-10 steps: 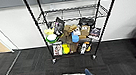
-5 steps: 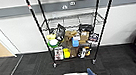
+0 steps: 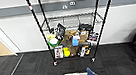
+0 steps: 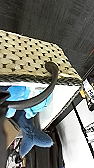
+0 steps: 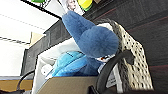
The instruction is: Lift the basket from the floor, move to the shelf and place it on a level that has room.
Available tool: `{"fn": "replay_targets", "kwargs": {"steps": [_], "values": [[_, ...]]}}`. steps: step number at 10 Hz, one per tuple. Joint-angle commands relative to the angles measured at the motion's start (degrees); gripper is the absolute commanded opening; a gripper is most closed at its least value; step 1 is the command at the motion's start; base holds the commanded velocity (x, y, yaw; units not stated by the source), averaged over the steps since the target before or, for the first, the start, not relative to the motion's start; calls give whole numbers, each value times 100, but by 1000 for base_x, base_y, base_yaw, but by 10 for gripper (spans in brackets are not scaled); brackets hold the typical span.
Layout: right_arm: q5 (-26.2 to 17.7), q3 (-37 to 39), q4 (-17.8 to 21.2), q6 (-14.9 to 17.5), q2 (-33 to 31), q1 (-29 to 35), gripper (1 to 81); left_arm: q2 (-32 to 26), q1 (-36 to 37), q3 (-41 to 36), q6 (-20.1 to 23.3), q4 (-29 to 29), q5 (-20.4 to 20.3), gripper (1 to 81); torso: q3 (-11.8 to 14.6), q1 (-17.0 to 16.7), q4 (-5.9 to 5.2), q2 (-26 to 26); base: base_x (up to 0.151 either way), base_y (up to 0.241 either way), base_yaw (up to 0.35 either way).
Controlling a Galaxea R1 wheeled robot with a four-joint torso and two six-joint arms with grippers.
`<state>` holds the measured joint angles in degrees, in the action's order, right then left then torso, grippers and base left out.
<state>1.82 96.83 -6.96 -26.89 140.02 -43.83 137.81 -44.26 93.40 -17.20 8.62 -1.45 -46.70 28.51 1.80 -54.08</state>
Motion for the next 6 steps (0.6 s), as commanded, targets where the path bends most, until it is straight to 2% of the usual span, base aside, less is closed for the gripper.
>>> {"fn": "replay_targets", "kwargs": {"steps": [1,2,4,6], "values": [[161,-570,-51,-27,-24,695,10,-148,677,-691,-73,-1,-31,10,347,-352,0,544,0,0,0],[161,-579,-42,-27,-33,686,10,-192,677,-701,-73,8,-40,10,523,-463,0,721,0,0,0],[161,-614,-51,-27,-76,651,10,-350,669,-823,-64,8,-40,10,687,-636,0,992,0,0,0],[170,-753,-51,-27,-277,607,10,-499,660,-938,-64,8,-48,10,1024,-887,0,1373,0,0,0]]}}
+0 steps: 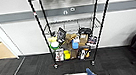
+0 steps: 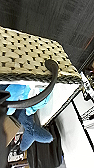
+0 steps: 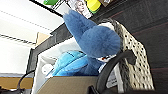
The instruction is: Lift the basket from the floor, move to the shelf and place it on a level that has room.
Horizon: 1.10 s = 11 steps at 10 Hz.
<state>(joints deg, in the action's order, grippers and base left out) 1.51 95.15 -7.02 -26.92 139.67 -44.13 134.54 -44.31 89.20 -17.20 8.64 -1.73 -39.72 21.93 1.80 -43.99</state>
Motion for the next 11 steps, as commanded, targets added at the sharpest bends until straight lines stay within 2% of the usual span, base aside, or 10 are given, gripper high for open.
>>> {"fn": "replay_targets", "kwargs": {"steps": [1,2,3,4,5,6,7,9,10,11], "values": [[200,-656,-53,-24,-339,620,10,-172,630,-491,-64,-3,-20,10,501,-358,0,558,0,0,0],[209,-656,-54,-24,-393,567,10,-154,586,-473,-64,-3,-20,10,1168,-839,0,1301,0,0,0],[209,-639,-54,-15,-402,540,10,-146,551,-473,-64,-3,-20,10,855,-621,0,953,0,0,0],[209,-631,-54,-15,-411,514,10,-154,533,-465,-64,-3,-20,10,968,-761,0,1170,0,0,0],[218,-630,-54,-15,-411,497,10,-172,507,-473,-64,-3,-12,10,700,-899,0,1371,0,0,0],[218,-630,-62,-15,-428,470,10,-172,489,-465,-55,-3,-20,10,756,-1025,0,1541,0,0,0],[253,-647,-54,-15,-454,462,10,-172,454,-465,-55,-3,-20,10,815,-750,0,1119,0,0,0],[262,-674,-54,-15,-499,435,10,-172,410,-473,-29,6,-29,10,828,-879,0,1296,0,0,0],[262,-718,-54,-15,-542,417,10,-181,384,-465,-29,-3,-29,10,1190,-918,0,1342,0,0,0],[262,-727,-54,-15,-560,391,10,-190,340,-473,-20,-3,-29,10,1244,-912,0,1340,0,0,0]]}}
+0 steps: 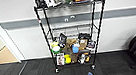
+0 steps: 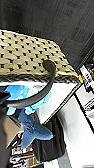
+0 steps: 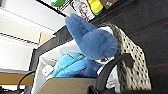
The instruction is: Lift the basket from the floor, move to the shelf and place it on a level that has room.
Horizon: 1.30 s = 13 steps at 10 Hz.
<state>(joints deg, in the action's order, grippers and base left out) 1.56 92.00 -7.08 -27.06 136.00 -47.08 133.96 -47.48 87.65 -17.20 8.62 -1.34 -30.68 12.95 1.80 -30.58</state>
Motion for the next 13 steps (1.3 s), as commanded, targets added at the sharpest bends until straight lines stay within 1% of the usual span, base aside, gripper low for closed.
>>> {"fn": "replay_targets", "kwargs": {"steps": [1,3,4,5,6,10,13], "values": [[257,-412,-48,-1,-202,677,10,-150,595,-310,-29,-1,-68,10,398,0,0,0,0,0,0],[257,-421,-48,-1,-193,677,10,-193,560,-310,-38,8,-68,10,664,0,0,2,0,0,0],[257,-430,-48,-1,-184,669,10,-194,560,-301,-21,-1,-68,10,415,-2,0,0,0,0,0],[257,-430,-48,8,-176,651,10,-203,560,-319,-11,-1,-77,10,525,-7,0,-2,0,0,0],[257,-421,-56,8,-176,607,10,-203,560,-319,-11,8,-77,10,562,-9,0,-5,0,0,0],[371,-403,-92,8,-140,527,10,-220,560,-371,-11,-1,-94,10,578,-11,0,-5,0,0,0],[371,-403,-92,8,-105,520,10,-290,560,-450,-11,-1,-130,10,582,-24,0,-11,84,0,0]]}}
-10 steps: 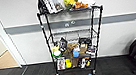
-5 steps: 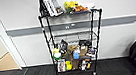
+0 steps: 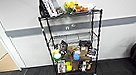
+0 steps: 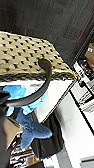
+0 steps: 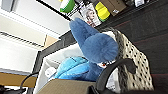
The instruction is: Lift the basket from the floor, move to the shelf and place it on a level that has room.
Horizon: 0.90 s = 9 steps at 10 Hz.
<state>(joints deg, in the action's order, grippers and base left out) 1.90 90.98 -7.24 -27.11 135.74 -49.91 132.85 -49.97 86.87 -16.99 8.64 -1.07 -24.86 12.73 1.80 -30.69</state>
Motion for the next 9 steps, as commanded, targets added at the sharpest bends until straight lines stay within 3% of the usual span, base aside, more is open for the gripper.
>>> {"fn": "replay_targets", "kwargs": {"steps": [1,9], "values": [[337,-318,-84,13,-80,802,10,-206,809,-407,-32,6,-209,10,0,0,0,0,112,0,0],[346,-371,-119,22,-80,758,10,-276,809,-548,-32,-3,-209,10,2,2,0,0,129,0,0]]}}
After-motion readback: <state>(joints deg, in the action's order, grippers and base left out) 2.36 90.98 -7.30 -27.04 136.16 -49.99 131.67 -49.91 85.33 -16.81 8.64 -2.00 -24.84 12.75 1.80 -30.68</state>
